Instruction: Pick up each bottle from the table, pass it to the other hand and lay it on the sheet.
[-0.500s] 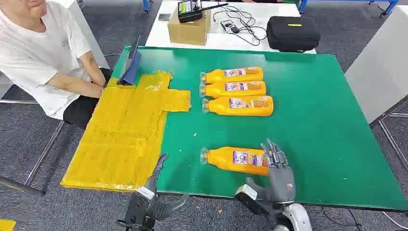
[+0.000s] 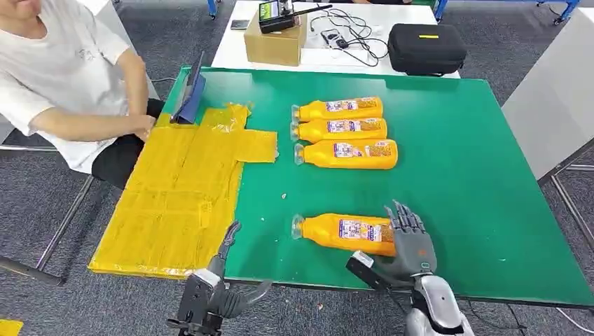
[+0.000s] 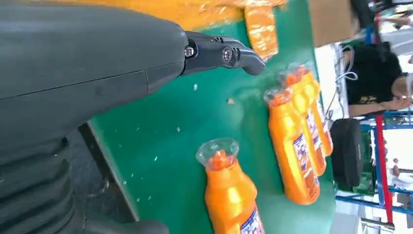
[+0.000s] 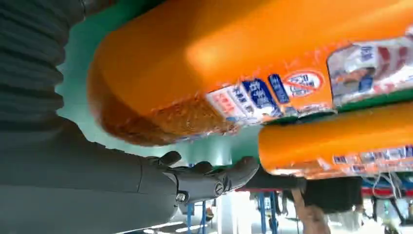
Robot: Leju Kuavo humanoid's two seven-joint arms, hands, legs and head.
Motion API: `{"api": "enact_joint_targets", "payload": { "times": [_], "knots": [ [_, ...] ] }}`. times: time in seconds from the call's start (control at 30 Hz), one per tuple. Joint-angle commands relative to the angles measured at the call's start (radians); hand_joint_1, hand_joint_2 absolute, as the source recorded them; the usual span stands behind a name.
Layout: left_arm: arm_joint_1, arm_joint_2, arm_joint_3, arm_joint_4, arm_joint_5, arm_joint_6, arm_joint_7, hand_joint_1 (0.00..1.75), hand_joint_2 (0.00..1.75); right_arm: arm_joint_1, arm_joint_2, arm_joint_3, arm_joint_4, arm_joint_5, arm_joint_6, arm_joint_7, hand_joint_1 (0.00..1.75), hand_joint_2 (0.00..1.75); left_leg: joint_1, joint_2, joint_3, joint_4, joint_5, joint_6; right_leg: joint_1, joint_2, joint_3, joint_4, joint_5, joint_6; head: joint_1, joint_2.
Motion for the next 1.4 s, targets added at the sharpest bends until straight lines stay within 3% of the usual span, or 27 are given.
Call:
{"api": "enact_joint_targets", "payload": {
  "times": [0.03, 0.13, 0.2, 0.27, 0.4, 0.43, 0.47, 0.63, 0.77, 0.87, 0.93, 0.97, 1.03, 1.13, 1.23, 1.3, 1.33, 1.37, 1.4],
  "knots": [
    [-0.002, -0.019, 0.042, 0.015, 0.013, -0.011, 0.009, 0.0, 1.75, -0.073, -0.016, 0.043, 0.113, 0.003, 0.017, 0.007, 0.0, 1.75, 0.001, 0.002, 0.0, 0.0, 0.0, -0.001, 0.001, 0.001, 0.0, -0.001, 0.001, -0.002, 0.0, 0.0],
    [0.004, -0.032, 0.062, 0.015, 0.073, -0.046, 0.018, 0.0, 1.75, -0.091, -0.021, 0.061, 0.142, 0.019, 0.075, 0.053, 0.0, 1.75, 0.001, 0.002, 0.0, 0.0, 0.0, -0.001, 0.001, 0.001, 0.0, -0.001, 0.001, -0.002, 0.0, 0.0],
    [0.004, -0.035, 0.072, 0.012, 0.062, -0.047, 0.023, 0.0, 1.75, -0.141, -0.039, 0.109, 0.213, 0.051, 0.223, 0.142, 0.0, 1.75, 0.001, 0.003, 0.0, 0.0, 0.0, -0.001, 0.001, 0.002, 0.0, -0.001, 0.002, -0.002, 0.0, 0.0],
    [-0.001, -0.045, 0.094, 0.021, 0.086, -0.072, 0.061, 0.0, 1.75, -0.191, -0.052, 0.142, 0.292, 0.053, 0.279, 0.162, 0.0, 1.75, 0.001, 0.005, 0.0, 0.0, 0.001, -0.001, 0.001, 0.003, -0.001, -0.001, 0.003, -0.002, 0.0, 0.0],
    [-0.004, -0.051, 0.107, 0.025, 0.078, -0.072, 0.062, 0.0, 1.75, -0.244, -0.041, 0.165, 0.359, 0.022, 0.269, 0.13, 0.0, 1.75, 0.002, 0.008, 0.005, -0.001, 0.002, -0.001, 0.003, 0.006, 0.003, -0.003, 0.005, -0.002, 0.0, 0.0],
    [-0.005, -0.05, 0.107, 0.029, 0.078, -0.071, 0.062, 0.0, 1.75, -0.253, -0.046, 0.172, 0.363, 0.015, 0.284, 0.117, 1.47, 1.75, 0.001, 0.007, 0.007, -0.001, 0.002, 0.0, 0.001, 0.003, 0.004, -0.002, 0.005, -0.004, 0.0, 0.0],
    [-0.011, -0.048, 0.107, 0.039, 0.076, -0.07, 0.064, 0.0, 1.75, -0.266, -0.058, 0.187, 0.377, -0.005, 0.327, 0.097, 1.75, 1.75, 0.001, 0.006, 0.005, 0.0, 0.003, 0.0, 0.002, 0.003, 0.002, -0.003, 0.006, -0.004, 0.0, 0.0],
    [-0.073, -0.046, 0.079, 0.124, 0.086, -0.086, 0.062, 0.0, 1.75, -0.336, -0.176, 0.297, 0.469, -0.141, 0.55, -0.007, 1.75, 1.75, 0.001, 0.004, 0.005, -0.001, 0.006, 0.003, 0.001, 0.001, 0.003, -0.003, 0.009, -0.001, 0.0, 0.0],
    [-0.094, -0.05, 0.072, 0.136, 0.088, -0.085, 0.063, 0.0, 1.75, -0.346, -0.187, 0.31, 0.472, -0.152, 0.554, -0.018, 1.75, 1.75, 0.001, 0.002, 0.012, 0.0, 0.006, 0.005, 0.002, -0.001, 0.001, -0.007, 0.01, -0.002, 0.0, 0.0],
    [-0.088, -0.036, 0.058, 0.131, 0.102, -0.082, 0.054, 0.0, 1.75, -0.355, -0.228, 0.363, 0.46, -0.225, 0.613, -0.031, 1.75, 1.75, 0.002, -0.002, 0.006, -0.002, 0.01, 0.006, 0.003, -0.005, -0.001, -0.011, 0.014, -0.002, 0.0, 0.0],
    [-0.094, -0.03, 0.053, 0.141, 0.107, -0.076, 0.054, 0.0, 1.75, -0.363, -0.268, 0.405, 0.45, -0.28, 0.621, -0.028, 1.75, 1.75, 0.001, -0.001, 0.007, -0.001, 0.009, 0.006, 0.002, -0.004, 0.001, -0.01, 0.013, -0.001, 0.0, 0.0],
    [-0.097, -0.031, 0.052, 0.144, 0.108, -0.075, 0.053, 0.0, 1.75, -0.366, -0.271, 0.412, 0.455, -0.301, 0.626, -0.029, 1.75, 1.75, 0.0, -0.001, 0.014, -0.001, 0.007, 0.007, 0.001, -0.003, 0.006, -0.009, 0.011, 0.001, 0.0, 0.0],
    [-0.096, -0.03, 0.052, 0.145, 0.108, -0.075, 0.053, 0.0, 1.75, -0.364, -0.275, 0.413, 0.457, -0.301, 0.626, -0.029, 1.75, 1.75, 0.002, -0.004, 0.009, -0.002, 0.01, 0.007, 0.003, -0.007, 0.004, -0.014, 0.014, 0.0, 0.0, 0.0],
    [-0.099, -0.035, 0.055, 0.152, 0.114, -0.064, 0.052, 0.0, 1.75, -0.372, -0.27, 0.435, 0.467, -0.324, 0.615, -0.044, 1.75, 1.75, 0.001, -0.003, 0.015, -0.001, 0.007, 0.008, 0.002, -0.004, 0.01, -0.015, 0.012, 0.001, 0.001, 0.0],
    [-0.077, -0.03, 0.053, 0.122, 0.123, -0.042, 0.044, 0.0, 1.75, -0.372, -0.217, 0.426, 0.469, -0.358, 0.403, -0.161, 1.75, 1.75, 0.001, -0.001, 0.012, -0.001, 0.008, 0.008, 0.002, -0.003, 0.009, -0.015, 0.013, 0.001, 0.0, 0.0],
    [-0.053, -0.034, 0.062, 0.072, 0.135, -0.011, 0.026, 0.0, 1.75, -0.272, -0.147, 0.296, 0.355, -0.441, 0.24, -0.26, 1.75, 1.75, 0.0, 0.0, 0.015, -0.001, 0.006, 0.008, 0.003, -0.001, 0.011, -0.015, 0.012, 0.001, 0.0, 0.0],
    [-0.044, -0.041, 0.069, 0.054, 0.139, 0.014, 0.016, 0.0, 1.75, -0.223, -0.122, 0.253, 0.289, -0.45, 0.188, -0.267, 1.75, 1.75, 0.002, 0.001, 0.011, -0.002, 0.008, 0.007, 0.004, -0.001, 0.007, -0.017, 0.015, 0.001, 0.001, 0.0],
    [-0.035, -0.048, 0.072, 0.036, 0.146, 0.038, 0.01, 0.0, 1.75, -0.166, -0.091, 0.204, 0.2, -0.453, 0.117, -0.272, 1.75, 1.75, 0.002, 0.002, 0.012, -0.002, 0.007, 0.009, 0.004, 0.001, 0.019, -0.017, 0.015, 0.003, 0.0, 0.0],
    [-0.027, -0.067, 0.087, 0.025, 0.182, 0.059, 0.005, 0.0, 1.75, -0.116, -0.043, 0.133, 0.128, -0.476, 0.026, -0.297, 1.75, 1.75, 0.001, 0.003, 0.009, -0.002, 0.008, 0.008, 0.004, 0.001, 0.015, -0.016, 0.016, 0.003, 0.0, 0.0]
  ]
}}
